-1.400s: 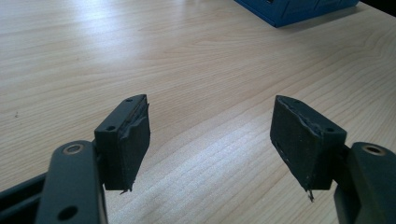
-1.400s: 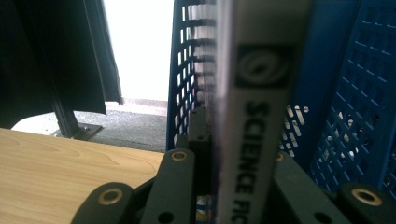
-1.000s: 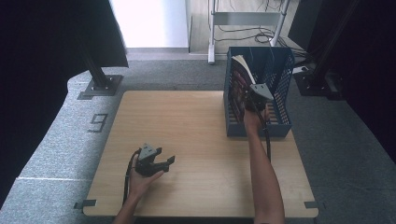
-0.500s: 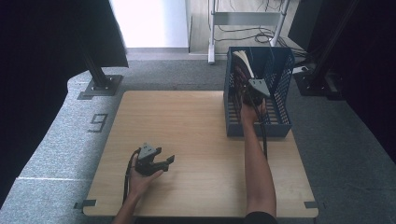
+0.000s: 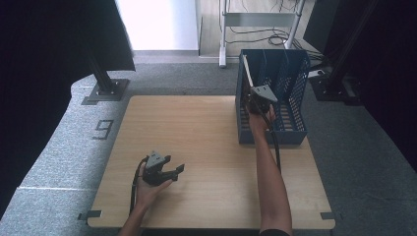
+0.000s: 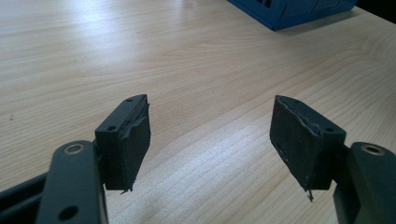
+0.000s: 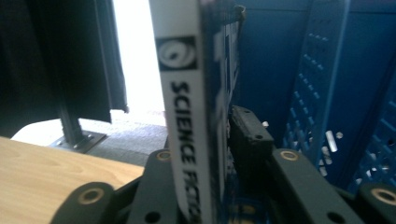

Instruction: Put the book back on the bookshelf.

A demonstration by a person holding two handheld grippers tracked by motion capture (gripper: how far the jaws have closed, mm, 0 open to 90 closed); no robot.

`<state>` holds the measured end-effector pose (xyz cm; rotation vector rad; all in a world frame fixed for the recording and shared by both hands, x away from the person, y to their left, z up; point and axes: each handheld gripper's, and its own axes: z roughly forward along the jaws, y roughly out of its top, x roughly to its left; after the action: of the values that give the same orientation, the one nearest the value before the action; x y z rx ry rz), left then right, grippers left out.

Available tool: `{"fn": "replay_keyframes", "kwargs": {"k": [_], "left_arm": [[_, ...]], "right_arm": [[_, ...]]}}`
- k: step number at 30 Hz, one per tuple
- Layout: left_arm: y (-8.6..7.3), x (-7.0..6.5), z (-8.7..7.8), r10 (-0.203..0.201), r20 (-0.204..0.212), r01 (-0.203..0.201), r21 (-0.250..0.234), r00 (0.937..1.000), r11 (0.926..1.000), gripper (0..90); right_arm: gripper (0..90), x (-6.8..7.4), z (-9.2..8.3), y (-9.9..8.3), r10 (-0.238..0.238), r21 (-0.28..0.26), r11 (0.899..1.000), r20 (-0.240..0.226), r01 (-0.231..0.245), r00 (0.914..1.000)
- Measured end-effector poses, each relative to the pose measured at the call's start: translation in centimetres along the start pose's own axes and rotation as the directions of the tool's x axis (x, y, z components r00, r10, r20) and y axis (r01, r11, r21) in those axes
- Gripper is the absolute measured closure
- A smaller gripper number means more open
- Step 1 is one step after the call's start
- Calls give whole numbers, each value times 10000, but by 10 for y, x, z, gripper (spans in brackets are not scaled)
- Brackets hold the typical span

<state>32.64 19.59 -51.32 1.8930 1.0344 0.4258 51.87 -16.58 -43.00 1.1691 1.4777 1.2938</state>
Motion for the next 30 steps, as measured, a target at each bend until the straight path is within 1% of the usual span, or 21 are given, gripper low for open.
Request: {"fn": "replay_keyframes", "kwargs": {"k": [3, 5, 10, 12, 15, 20, 24, 30], "left_arm": [[1, -1, -1, 20, 5, -20, -37, 10000, 10000, 290], [1, -1, -2, 33, 25, -33, -36, 10000, 10000, 289], [1, -1, -1, 32, 31, -32, -22, 10000, 10000, 289], [1, -1, -1, 58, 48, -58, -14, 10000, 10000, 289], [1, -2, -1, 62, 27, -61, -28, 10000, 10000, 289], [1, -3, -1, 85, 13, -85, -30, 10000, 10000, 289], [1, -3, -1, 55, -3, -55, -49, 10000, 10000, 290], [1, -2, -1, 42, -30, -42, -77, 10000, 10000, 290]], "right_arm": [[676, 1, -4, 1, -85, 93, 9999, -196, 86, 9998], [668, 2, -7, 1, -157, -10, 9999, -295, 157, 9994], [650, 0, -15, -2, -32, -62, 10000, -546, 28, 9985], [650, 0, -17, -3, 7, 53, 10000, -640, -4, 9980], [667, -1, -19, -3, -124, 234, 9996, -791, 143, 9968], [717, -1, -19, -5, -400, 143, 9991, -735, 411, 9965], [729, 1, -17, -3, -577, 121, 9982, -669, 586, 9961], [731, 3, -12, -3, -644, -24, 9979, -578, 644, 9962]]}}
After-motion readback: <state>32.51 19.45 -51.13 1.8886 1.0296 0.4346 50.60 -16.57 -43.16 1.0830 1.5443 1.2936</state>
